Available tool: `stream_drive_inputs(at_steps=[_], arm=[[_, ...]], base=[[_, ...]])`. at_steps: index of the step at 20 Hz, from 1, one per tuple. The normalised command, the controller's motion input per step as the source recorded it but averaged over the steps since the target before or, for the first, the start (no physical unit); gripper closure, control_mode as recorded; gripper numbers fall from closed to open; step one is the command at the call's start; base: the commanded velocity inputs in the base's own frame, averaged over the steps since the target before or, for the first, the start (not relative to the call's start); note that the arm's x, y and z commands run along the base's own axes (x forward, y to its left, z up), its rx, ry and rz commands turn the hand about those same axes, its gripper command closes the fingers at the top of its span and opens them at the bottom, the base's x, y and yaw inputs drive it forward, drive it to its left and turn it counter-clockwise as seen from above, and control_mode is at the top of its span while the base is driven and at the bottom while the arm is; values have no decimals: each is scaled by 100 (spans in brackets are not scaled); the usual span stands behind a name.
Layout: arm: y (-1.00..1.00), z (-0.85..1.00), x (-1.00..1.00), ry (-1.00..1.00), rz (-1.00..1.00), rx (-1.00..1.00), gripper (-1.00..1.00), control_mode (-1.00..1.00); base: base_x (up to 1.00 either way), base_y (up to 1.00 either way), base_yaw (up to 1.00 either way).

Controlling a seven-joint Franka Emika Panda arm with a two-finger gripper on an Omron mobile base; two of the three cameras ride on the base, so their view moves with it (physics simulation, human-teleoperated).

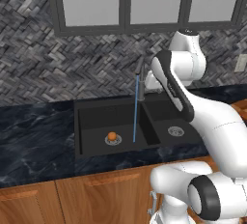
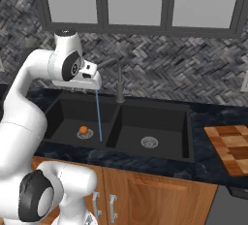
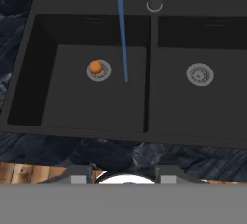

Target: Pick the tangerine from the sink and place it on the cutting board to airdry. Then turn off the sink faucet.

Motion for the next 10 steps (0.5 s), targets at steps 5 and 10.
stream_drive_inputs(at_steps=[5, 10], arm=[[14, 0, -11, -2, 0, 0, -100, -100], [69, 0, -19, -9, 0, -2, -100, -100]], base=[[0, 0, 0], [0, 0, 0]])
